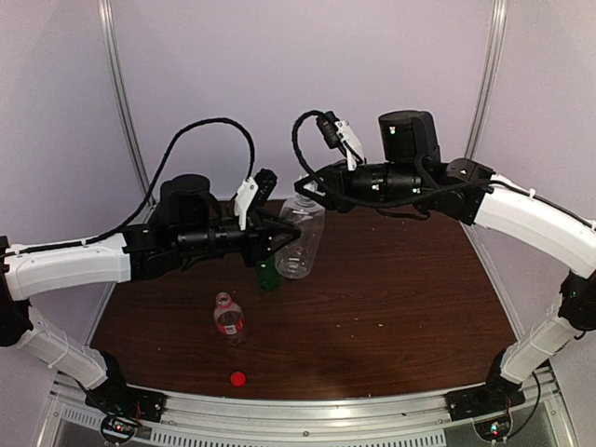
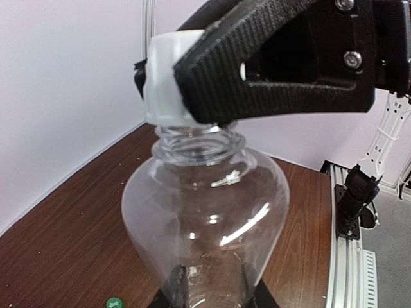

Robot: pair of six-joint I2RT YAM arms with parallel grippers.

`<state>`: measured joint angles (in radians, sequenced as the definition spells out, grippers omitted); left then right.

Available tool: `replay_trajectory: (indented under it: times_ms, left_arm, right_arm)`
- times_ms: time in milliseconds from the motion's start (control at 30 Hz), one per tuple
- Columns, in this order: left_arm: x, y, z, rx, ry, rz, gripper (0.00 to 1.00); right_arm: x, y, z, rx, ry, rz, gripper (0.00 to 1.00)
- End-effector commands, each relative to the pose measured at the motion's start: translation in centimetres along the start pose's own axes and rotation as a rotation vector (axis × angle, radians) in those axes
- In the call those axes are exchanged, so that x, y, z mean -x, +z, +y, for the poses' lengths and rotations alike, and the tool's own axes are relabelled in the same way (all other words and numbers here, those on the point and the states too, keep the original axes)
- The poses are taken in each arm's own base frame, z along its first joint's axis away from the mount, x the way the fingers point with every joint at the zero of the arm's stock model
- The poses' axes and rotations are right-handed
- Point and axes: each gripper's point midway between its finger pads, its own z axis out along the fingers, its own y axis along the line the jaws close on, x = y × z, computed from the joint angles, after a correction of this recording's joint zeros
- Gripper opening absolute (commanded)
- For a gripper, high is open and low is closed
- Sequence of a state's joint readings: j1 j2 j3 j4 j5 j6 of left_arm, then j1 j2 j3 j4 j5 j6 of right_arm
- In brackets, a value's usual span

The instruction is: Unscrew the bottle caps

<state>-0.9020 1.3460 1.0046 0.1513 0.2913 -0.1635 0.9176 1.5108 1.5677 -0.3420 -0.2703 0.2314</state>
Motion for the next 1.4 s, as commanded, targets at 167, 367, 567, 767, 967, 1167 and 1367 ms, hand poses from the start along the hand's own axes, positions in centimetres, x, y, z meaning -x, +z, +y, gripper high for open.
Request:
replay_trajectory:
  times_ms: [167, 367, 567, 767, 967, 1167, 1367]
  left_arm:
    - [3.1, -2.1, -4.3, -0.228, 0.084, -0.101, 0.04]
    - [3.5, -3.6, -6.7, -0.360, 0.099, -0.110, 0.04]
    - [3.5, -3.8, -7.1, -0.382, 0.099, -0.111, 0.04]
    - [3.5, -3.5, -6.8, -0.366, 0.096, -0.110, 0.04]
    - [3.3, -3.3, -6.3, -0.340, 0.094, -0.104, 0.04]
    - [3.3, -2.9, -5.4, -0.290, 0.088, -0.098, 0.04]
    - [3.4, -2.5, -4.8, -0.256, 0.086, -0.097, 0.04]
  right_arm:
    - [-0.6, -3.4, 5.1, 0.476, -0.285, -0.004, 0.09]
    - [-0.8, -5.3, 6.5, 0.723, -0.317, -0.008, 0.12]
    - [-0.8, -5.7, 6.4, 0.778, -0.301, -0.002, 0.25]
    - [-0.4, -5.0, 5.5, 0.698, -0.263, -0.005, 0.31]
    - [-0.1, -4.9, 5.1, 0.655, -0.244, -0.007, 0.40]
    - [0.3, -5.3, 4.9, 0.624, -0.240, -0.017, 0.51]
    - [0.6, -5.9, 4.9, 0.596, -0.236, -0.030, 0.62]
